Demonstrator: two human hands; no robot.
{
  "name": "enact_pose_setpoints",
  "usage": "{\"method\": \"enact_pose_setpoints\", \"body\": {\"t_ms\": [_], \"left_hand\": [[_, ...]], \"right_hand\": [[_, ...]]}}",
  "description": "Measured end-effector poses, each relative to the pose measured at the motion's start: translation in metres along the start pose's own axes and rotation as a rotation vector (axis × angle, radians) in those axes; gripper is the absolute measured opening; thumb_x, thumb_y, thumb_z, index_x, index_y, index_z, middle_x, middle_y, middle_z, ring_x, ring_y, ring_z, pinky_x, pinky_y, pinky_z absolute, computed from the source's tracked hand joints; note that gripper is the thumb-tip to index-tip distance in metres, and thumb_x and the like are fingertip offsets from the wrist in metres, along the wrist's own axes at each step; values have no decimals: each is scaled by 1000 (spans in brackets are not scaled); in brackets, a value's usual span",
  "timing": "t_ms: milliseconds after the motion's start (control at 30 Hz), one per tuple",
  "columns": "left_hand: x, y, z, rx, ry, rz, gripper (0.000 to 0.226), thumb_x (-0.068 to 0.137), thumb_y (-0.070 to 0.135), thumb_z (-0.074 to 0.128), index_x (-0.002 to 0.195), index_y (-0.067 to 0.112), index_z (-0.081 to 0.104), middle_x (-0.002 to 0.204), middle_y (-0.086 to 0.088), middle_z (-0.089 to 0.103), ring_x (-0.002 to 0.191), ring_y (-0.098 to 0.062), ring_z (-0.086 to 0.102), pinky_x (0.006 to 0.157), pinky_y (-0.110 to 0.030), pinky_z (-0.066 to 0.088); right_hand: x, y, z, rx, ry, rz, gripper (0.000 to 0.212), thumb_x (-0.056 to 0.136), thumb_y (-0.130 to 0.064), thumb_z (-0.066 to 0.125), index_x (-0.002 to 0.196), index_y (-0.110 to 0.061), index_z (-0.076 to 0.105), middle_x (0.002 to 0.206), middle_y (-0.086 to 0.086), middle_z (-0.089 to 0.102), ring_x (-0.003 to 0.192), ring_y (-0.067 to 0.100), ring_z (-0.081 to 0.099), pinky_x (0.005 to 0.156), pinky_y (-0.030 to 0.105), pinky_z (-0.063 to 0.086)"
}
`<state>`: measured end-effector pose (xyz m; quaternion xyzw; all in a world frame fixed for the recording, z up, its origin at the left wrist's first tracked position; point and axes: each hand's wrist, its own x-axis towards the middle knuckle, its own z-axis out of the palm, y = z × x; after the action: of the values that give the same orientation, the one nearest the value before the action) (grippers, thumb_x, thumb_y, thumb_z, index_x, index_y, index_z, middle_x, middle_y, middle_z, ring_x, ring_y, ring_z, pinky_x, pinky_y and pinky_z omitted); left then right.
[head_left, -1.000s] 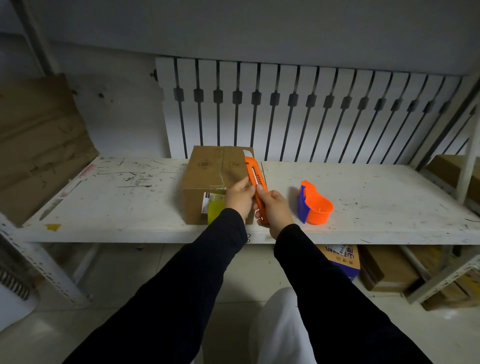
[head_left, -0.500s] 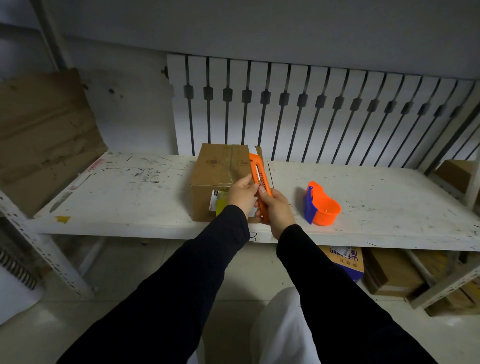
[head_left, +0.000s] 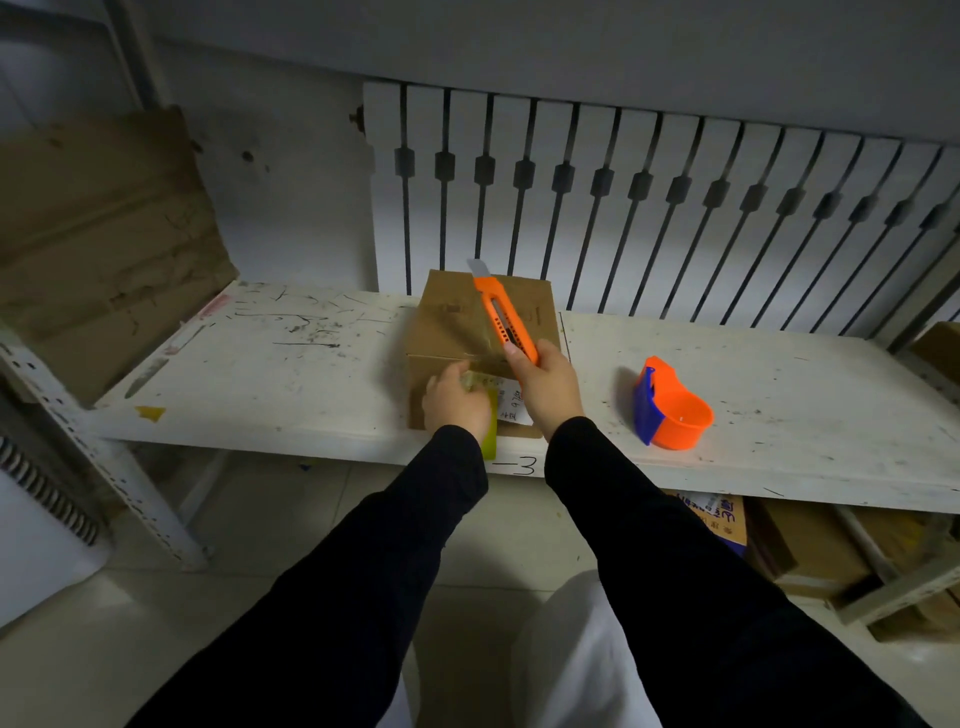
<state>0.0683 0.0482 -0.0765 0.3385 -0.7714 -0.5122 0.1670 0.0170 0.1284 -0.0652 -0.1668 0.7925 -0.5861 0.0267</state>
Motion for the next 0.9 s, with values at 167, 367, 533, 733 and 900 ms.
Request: {"method": "enact_pose_setpoints", "body": {"t_ms": [167,367,533,733,900], "left_hand": [[3,-3,-1,-76,-80,-112,41,92,11,46,133,11,45,139,-13,41,124,-30,46,102,-36,38],[4,-19,-1,-337,-270,-211,48,86,25,63,128,8,46,127,-11,55,119,-31,54,101,-38,43],[4,-31,10,-421,-265,-185,68,78,40,67,135,16,40,135,-9,52,121,-31,52,105,-48,41],[4,-31,12,-470,-277,-190,50,89,22,60,133,16,39,129,-7,46,86,-22,60,67,-34,59],[5,-37,16,-403,-288,-183,18,96,14,49,112,5,46,136,-16,44,71,-5,43,33,-3,39]], "right_hand": [[14,0,17,-165,-87,-43,22,92,-39,48,91,-18,52,85,4,56,83,22,55,81,36,50],[25,12,18,-140,-146,19,32,91,-40,50,96,-9,56,83,5,54,88,29,53,85,42,46],[28,12,17,-174,-188,25,34,92,-38,50,100,-5,57,87,9,56,81,23,53,82,44,48],[30,12,18,-233,-188,10,34,92,-38,50,96,-5,57,83,8,55,76,20,51,71,33,43],[31,12,17,-241,-203,26,31,92,-38,50,96,-8,56,79,3,52,75,19,50,67,29,42]]}}
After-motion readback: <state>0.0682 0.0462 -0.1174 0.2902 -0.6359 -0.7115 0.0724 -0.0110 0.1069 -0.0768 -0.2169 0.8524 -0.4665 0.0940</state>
